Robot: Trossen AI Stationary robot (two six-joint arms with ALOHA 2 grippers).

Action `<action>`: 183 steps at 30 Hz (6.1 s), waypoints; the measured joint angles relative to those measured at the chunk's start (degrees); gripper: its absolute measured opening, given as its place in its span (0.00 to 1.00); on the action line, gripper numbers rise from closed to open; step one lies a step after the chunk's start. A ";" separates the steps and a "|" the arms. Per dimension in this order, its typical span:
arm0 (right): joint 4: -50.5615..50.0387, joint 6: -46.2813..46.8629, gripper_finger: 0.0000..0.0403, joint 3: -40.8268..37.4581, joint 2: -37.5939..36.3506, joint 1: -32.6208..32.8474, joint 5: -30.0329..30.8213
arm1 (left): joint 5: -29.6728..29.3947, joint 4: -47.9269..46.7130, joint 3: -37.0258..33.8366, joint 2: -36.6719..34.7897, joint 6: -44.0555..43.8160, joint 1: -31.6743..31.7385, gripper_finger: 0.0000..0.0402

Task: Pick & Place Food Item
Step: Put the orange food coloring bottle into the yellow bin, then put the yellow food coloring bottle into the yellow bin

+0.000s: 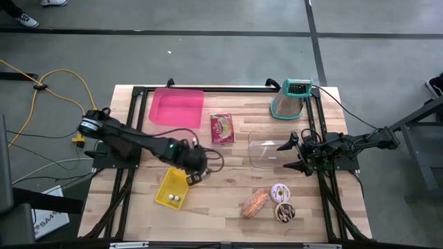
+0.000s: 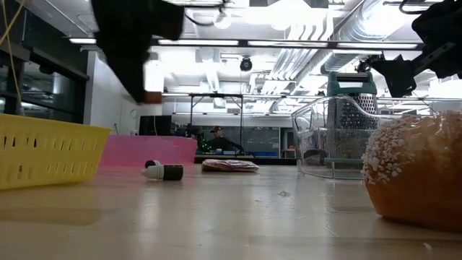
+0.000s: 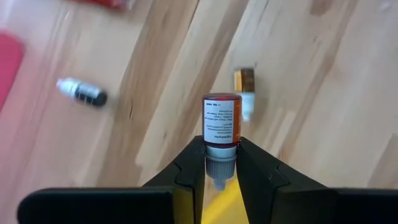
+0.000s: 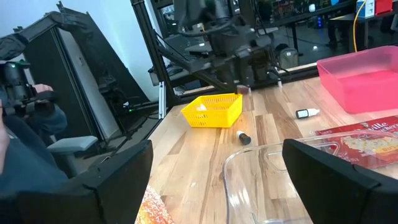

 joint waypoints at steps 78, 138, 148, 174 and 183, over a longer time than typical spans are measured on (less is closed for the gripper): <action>0.14 0.01 0.86 0.00 0.01 -0.01 0.00 | -0.07 -7.43 -0.02 12.92 -36.78 -19.07 0.22; 0.14 0.00 0.86 0.00 0.02 -0.02 0.00 | -8.00 -10.23 -0.02 -0.39 -28.35 -18.92 0.33; 0.14 0.02 0.86 0.02 0.02 0.00 0.00 | -7.98 -6.27 -0.02 -0.26 -25.19 -15.92 0.33; 0.11 0.02 0.86 0.00 0.02 -0.02 0.02 | 6.61 12.34 -0.03 2.36 4.69 8.47 0.33; 0.05 0.00 0.86 0.02 0.02 0.00 0.02 | 7.56 14.59 0.06 4.27 3.45 7.95 0.33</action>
